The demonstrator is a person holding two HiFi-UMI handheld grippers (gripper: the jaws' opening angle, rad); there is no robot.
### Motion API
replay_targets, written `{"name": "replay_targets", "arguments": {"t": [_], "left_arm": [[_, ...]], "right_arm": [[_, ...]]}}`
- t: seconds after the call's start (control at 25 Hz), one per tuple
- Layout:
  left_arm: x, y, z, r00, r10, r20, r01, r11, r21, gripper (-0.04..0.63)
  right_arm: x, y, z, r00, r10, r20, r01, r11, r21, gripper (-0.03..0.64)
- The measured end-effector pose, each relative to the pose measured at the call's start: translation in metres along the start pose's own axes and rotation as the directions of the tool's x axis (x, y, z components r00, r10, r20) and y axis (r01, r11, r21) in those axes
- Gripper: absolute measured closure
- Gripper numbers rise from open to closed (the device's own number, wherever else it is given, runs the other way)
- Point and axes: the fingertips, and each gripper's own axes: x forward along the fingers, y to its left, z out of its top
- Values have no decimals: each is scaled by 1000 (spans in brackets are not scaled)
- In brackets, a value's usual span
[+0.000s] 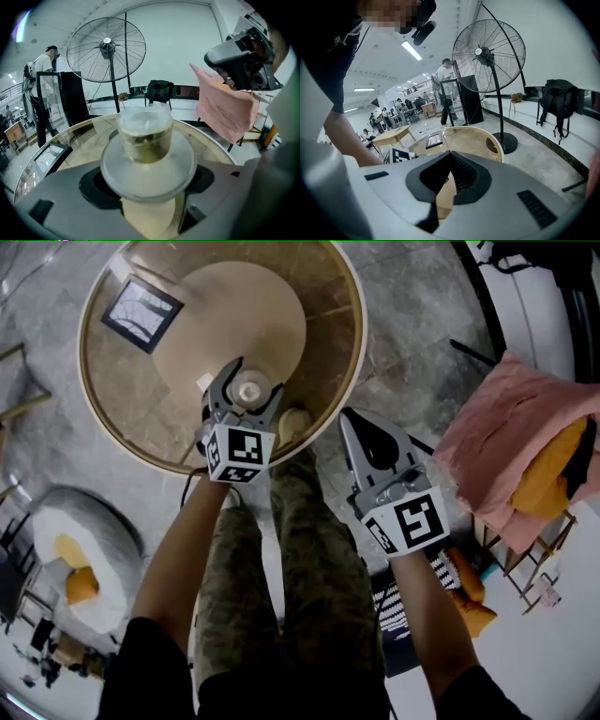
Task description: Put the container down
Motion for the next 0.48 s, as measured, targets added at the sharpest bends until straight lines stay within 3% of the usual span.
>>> {"name": "replay_targets", "arguments": {"t": [0.24, 0.48], "left_arm": [[-4, 2, 3, 999, 6, 34, -5, 1000, -26, 244], [-24, 5, -1, 997, -8, 71, 12, 998, -60, 225]], "right_arm": [[-18, 7, -9, 1000, -13, 1, 13, 1000, -3, 595], [-39, -1, -13, 990, -136, 38, 134, 990, 46, 595]]}}
